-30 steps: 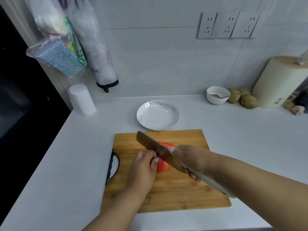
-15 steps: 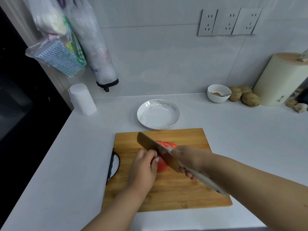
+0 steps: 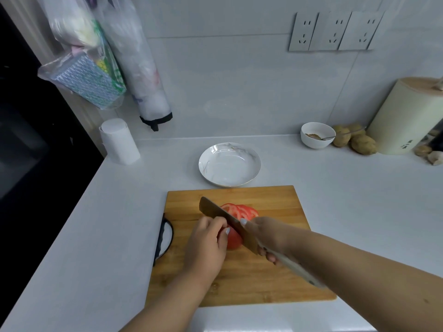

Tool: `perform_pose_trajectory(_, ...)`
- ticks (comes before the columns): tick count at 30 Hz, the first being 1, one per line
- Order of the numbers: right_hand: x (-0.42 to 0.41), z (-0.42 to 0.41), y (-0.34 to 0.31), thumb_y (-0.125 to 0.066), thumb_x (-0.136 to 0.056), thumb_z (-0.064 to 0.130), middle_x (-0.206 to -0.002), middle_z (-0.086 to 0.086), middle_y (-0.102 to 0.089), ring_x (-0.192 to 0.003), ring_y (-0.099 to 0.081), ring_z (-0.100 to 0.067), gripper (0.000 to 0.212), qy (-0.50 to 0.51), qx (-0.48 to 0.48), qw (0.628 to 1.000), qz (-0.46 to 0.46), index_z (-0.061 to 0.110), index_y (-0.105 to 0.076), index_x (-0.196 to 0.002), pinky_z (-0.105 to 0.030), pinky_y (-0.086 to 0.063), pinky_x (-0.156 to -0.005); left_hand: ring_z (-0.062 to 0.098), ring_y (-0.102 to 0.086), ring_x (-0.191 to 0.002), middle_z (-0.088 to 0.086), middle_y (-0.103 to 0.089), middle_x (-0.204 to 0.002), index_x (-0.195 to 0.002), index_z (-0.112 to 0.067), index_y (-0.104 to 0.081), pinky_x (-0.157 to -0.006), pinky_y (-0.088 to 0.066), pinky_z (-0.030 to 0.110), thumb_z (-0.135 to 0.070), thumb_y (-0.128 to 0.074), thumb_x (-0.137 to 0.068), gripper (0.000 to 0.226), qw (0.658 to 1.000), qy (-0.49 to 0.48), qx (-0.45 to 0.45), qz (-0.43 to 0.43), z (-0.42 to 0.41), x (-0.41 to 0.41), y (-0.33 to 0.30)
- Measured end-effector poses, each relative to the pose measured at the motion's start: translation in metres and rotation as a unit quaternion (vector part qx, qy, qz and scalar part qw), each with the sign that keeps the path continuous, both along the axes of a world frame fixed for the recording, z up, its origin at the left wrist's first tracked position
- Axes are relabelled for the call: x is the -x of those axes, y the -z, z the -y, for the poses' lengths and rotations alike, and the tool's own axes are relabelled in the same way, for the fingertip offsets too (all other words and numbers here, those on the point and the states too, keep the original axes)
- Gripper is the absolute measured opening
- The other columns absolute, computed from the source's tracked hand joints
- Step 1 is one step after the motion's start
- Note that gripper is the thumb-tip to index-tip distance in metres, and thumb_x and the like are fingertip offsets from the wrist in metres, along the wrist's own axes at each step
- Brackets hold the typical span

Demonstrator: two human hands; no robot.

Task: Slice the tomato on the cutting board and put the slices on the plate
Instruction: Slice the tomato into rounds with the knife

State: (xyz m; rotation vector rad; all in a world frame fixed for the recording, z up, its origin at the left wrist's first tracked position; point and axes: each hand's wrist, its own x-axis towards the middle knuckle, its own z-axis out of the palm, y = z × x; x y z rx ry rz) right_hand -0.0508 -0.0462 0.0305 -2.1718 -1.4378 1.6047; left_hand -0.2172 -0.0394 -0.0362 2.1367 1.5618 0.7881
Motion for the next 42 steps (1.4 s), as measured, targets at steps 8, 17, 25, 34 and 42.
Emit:
perform_pose_trajectory(8,0.005,0.004,0.015,-0.03,-0.098,0.056,-0.066,-0.006,-0.052,-0.039,-0.044,-0.014,0.045,-0.006,-0.068,0.996,-0.049,0.015,-0.045,-0.087,-0.022,-0.039,-0.043,0.006,-0.049,-0.074,-0.011,-0.049,-0.092,-0.095,-0.028,-0.057,-0.052,-0.037,0.015,-0.029,-0.054,-0.091,0.005,1.0,0.002,-0.02,0.004,0.001,0.0,0.003)
perform_pose_trajectory(17,0.005,0.007,0.019,-0.032,-0.098,0.055,-0.064,-0.004,-0.053,-0.041,-0.046,-0.014,0.043,-0.016,-0.088,0.994,-0.064,0.016,-0.048,-0.088,-0.024,-0.042,-0.044,0.009,-0.05,-0.077,-0.007,-0.051,-0.092,-0.096,-0.026,-0.059,-0.057,-0.05,0.027,-0.024,-0.058,-0.089,0.008,0.998,0.023,-0.058,0.0,0.013,-0.002,0.009)
perform_pose_trajectory(25,-0.002,0.005,0.016,-0.033,-0.099,0.054,-0.061,-0.004,-0.056,-0.039,-0.047,-0.013,0.048,0.02,-0.079,0.994,-0.08,0.012,-0.056,-0.097,-0.02,-0.042,-0.04,0.007,-0.049,-0.079,-0.007,-0.051,-0.092,-0.093,-0.026,-0.059,-0.058,-0.049,0.023,-0.022,-0.059,-0.088,0.006,0.997,0.022,-0.068,-0.007,0.021,-0.003,0.008)
perform_pose_trajectory(34,-0.003,0.007,0.018,-0.037,-0.098,0.053,-0.059,-0.001,-0.058,-0.04,-0.049,-0.012,0.03,0.02,-0.091,0.991,-0.093,0.029,-0.055,-0.101,-0.022,-0.043,-0.044,0.004,-0.049,-0.085,-0.011,-0.049,-0.101,-0.101,-0.029,-0.056,-0.064,-0.042,0.011,-0.031,-0.051,-0.093,0.01,0.999,-0.031,-0.011,0.014,0.012,-0.001,0.001)
perform_pose_trajectory(42,-0.005,0.01,0.02,-0.034,-0.1,0.05,-0.061,-0.004,-0.055,-0.039,-0.049,-0.012,0.046,0.018,-0.086,0.992,-0.088,0.039,-0.037,-0.144,-0.021,-0.043,-0.038,0.007,-0.051,-0.089,-0.008,-0.052,-0.104,-0.108,-0.028,-0.058,-0.066,-0.042,0.013,-0.03,-0.054,-0.091,0.017,0.999,-0.031,0.0,0.023,0.008,-0.001,0.006)
